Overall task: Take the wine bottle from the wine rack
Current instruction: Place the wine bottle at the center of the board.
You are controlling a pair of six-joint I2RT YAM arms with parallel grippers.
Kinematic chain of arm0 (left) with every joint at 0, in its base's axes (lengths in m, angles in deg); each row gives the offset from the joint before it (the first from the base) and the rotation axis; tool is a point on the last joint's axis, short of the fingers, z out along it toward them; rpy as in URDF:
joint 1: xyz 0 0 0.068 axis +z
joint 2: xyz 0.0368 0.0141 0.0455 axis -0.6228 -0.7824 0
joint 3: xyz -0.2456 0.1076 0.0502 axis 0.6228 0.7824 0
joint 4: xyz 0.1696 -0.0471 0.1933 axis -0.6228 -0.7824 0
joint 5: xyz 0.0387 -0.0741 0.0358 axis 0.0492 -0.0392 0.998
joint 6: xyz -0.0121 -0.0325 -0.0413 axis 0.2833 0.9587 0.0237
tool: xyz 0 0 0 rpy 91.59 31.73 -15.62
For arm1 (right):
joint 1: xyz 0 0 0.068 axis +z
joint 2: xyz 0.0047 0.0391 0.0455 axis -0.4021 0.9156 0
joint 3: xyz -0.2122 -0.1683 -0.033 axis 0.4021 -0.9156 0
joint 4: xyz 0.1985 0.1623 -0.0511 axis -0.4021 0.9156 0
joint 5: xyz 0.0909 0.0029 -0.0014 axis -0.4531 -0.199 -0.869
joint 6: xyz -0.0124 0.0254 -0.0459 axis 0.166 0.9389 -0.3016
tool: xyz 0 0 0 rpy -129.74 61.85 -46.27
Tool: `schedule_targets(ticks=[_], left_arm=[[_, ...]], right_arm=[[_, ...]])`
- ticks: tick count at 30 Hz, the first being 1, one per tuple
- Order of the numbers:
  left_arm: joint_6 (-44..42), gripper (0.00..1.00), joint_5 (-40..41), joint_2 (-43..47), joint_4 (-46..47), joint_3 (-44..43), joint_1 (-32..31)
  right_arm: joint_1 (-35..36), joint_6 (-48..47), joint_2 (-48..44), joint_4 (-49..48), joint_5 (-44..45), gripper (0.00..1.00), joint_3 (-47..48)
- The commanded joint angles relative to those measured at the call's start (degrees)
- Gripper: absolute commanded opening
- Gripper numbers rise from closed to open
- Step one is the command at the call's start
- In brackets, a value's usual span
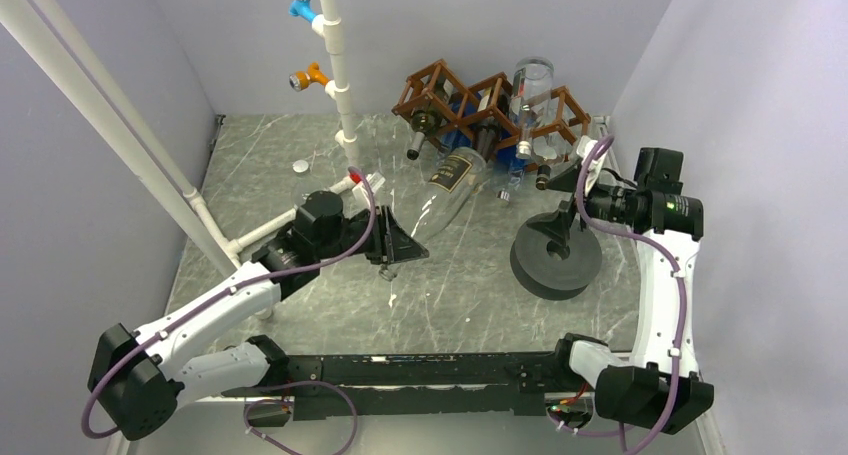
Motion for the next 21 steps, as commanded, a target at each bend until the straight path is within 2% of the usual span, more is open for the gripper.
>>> schedule_targets(ticks=[1, 6, 21], left_arm=[[-2.85, 0.00, -3.06, 4.57, 11.40, -1.54, -0.92], [-3.30, 0.00, -5.10, 4.14, 8.00, -1.05, -1.88], [-3.45, 0.00, -7.03, 2.28, 1.92, 1.90, -4.41]], right_arm=[[0.74, -11.84, -0.42, 6.93, -4.16, 1.00, 2.90], [1.81, -24.49, 0.26, 13.56, -6.21, 1.00, 2.50], [7.70, -26.05, 1.39, 9.87, -4.96, 1.00, -2.35]])
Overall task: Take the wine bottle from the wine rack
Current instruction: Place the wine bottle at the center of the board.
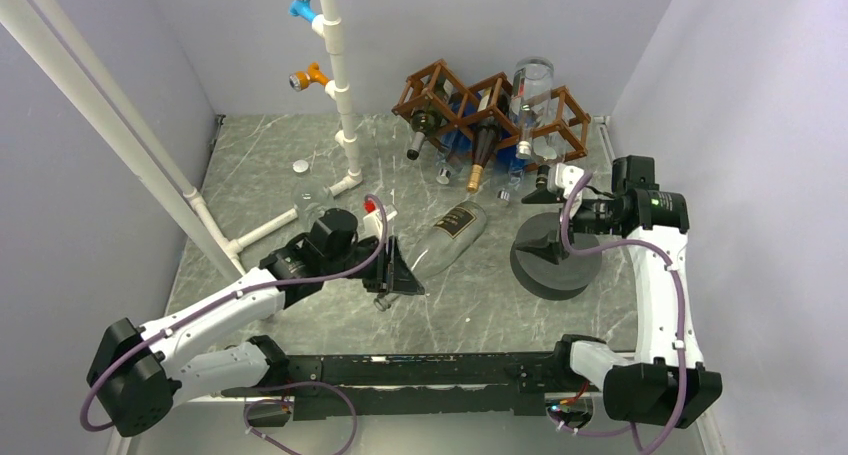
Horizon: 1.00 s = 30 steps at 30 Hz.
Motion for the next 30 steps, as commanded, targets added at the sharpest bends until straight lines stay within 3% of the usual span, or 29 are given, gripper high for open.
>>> schedule_targets(ticks=[1, 9, 30], left_arm=[[-2.88, 0.00, -3.98, 1.49, 11.30, -2.39, -0.79], [-3.17, 0.00, -6.43, -2.60, 7.48, -4.62, -1.21], [-0.64, 0.00, -10.07, -9.26, 2.25, -8.34, -1.81]], right_arm=[[2.17, -2.85, 0.72, -2.31, -1.18, 1.00, -1.38], [7.77, -2.34, 1.83, -6.65, 1.50, 1.00, -4.63], [33.63, 1.73, 7.85, -20.39, 16.47, 1.00, -10.09]])
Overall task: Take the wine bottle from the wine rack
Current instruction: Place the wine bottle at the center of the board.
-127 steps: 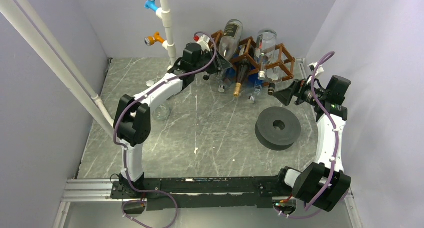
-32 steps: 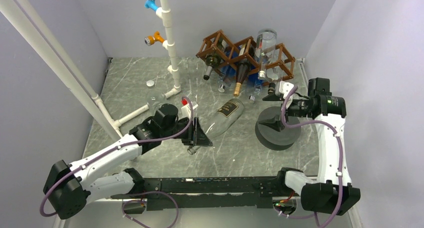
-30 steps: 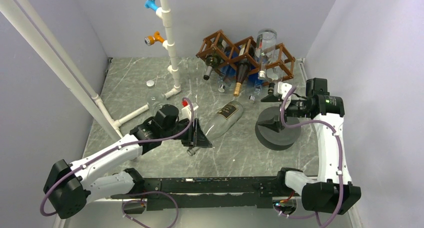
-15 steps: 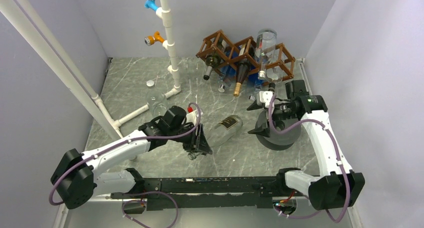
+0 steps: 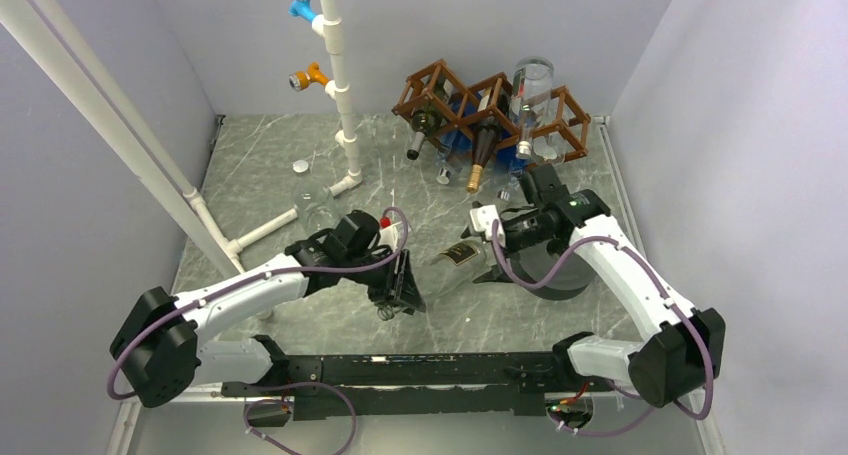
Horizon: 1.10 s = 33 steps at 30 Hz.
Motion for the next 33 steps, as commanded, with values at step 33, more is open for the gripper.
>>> schedule_targets(ticks=[33], left_arm=[[4.18, 0.00, -12.54, -6.56, 15.66, -8.21, -0.14]], right_arm=[[22.93, 10.94, 8.42, -30.37, 20.60, 0.99, -12.35]])
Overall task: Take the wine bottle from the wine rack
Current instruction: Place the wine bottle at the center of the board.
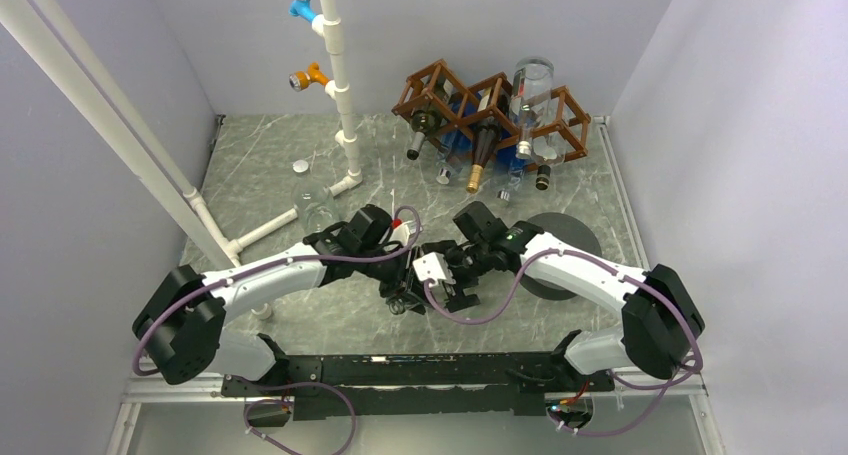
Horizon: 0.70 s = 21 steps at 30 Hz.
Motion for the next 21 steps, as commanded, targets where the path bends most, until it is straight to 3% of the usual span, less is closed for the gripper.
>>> schedule_targets(ticks=[1, 5, 9, 14, 18, 21], left_arm=[[-1.78, 0.00, -6.40, 1.50, 11.44, -5.27, -0.13], [-2.22, 0.00, -6.37, 1.47, 10.80, -5.48, -0.14], [-2.13, 0.01, -6.39, 1.32, 10.51, -5.48, -0.06], [-2.71, 0.36, -7.26, 0.87, 8.72, -6.06, 0.20], [-2.86, 0.45, -8.27, 0.60, 8.29, -6.02, 0.43], [-2.44, 0.53, -9.75, 0.37, 9.16, -5.61, 0.62]], right_arm=[[0.25, 1.54, -0.17, -5.15, 1.19, 0.97, -0.92], [0.18, 1.96, -0.32, -6.91, 3.58, 0.89, -1.93], [0.18, 0.98, -0.03, -6.82, 2.95, 0.73, -2.14], [-0.19, -0.55, -0.15, -4.07, -0.56, 0.46, -1.11], [-0.81, -0.06, -0.30, -3.60, -2.70, 0.28, -0.61], [-1.59, 0.58, -0.39, -3.63, -3.90, 0.22, -0.45]])
